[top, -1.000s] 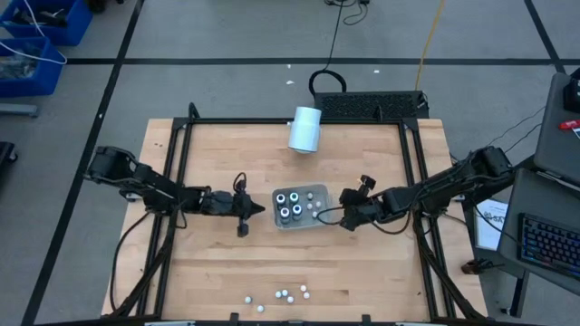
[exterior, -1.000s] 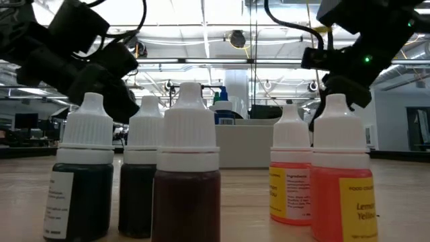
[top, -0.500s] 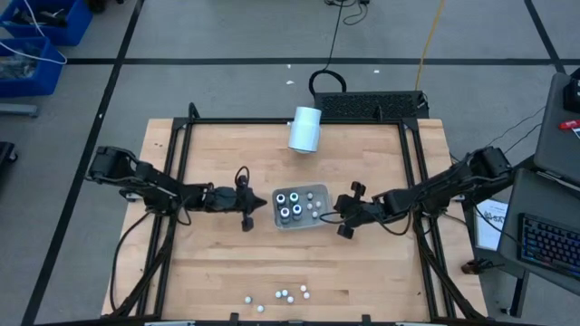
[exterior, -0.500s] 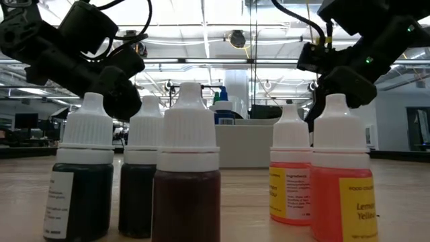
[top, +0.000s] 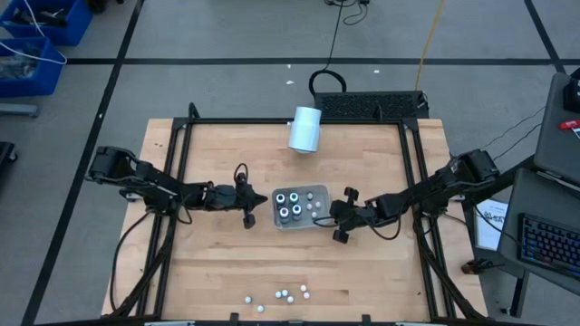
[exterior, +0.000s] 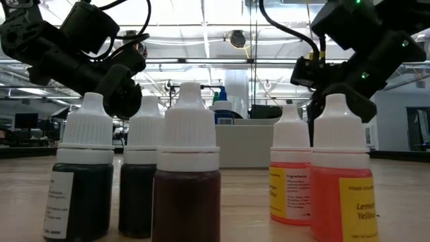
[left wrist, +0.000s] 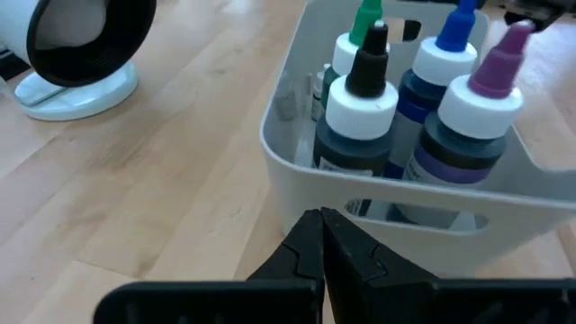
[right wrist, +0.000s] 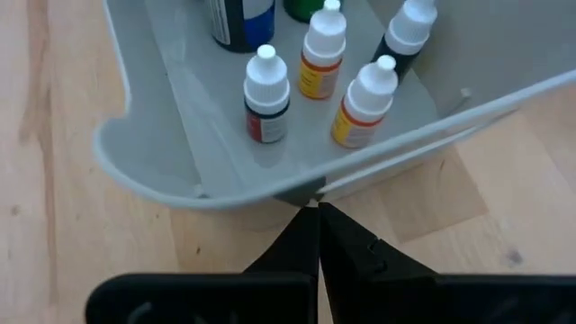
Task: Pick & Place food coloring
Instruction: Adjust the gray bin, then put the small blue food coloring bottle into the gray bin
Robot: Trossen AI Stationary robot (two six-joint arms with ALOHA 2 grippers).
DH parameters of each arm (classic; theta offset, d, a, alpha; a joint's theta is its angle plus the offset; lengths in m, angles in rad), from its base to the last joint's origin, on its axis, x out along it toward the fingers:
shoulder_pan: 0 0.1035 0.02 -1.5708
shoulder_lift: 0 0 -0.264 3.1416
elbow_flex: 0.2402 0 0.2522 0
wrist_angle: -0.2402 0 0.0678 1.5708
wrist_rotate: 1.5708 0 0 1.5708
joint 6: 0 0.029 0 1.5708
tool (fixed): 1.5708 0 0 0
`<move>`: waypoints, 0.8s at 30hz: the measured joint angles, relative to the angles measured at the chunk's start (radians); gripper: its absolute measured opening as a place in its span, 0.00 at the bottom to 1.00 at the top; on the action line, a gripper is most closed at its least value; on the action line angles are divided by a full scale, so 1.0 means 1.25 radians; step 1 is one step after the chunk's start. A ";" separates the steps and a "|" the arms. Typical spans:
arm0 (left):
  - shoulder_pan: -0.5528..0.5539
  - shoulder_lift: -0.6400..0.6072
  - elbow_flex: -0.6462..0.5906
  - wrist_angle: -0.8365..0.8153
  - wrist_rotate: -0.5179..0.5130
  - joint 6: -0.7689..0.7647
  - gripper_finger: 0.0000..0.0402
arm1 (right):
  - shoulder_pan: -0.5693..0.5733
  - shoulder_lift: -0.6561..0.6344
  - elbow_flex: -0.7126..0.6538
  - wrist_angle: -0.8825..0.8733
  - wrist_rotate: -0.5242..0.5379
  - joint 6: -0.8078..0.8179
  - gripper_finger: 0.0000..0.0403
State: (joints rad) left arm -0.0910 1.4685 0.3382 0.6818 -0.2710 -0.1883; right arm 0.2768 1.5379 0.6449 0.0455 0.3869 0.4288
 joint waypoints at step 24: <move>0.000 -0.001 0.000 -0.029 -0.001 0.001 0.02 | 0.030 0.000 0.000 -0.067 0.001 0.003 0.00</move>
State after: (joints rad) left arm -0.0910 1.4677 0.3382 0.6456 -0.2718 -0.1869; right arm 0.3138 1.5379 0.6449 -0.0388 0.3880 0.4330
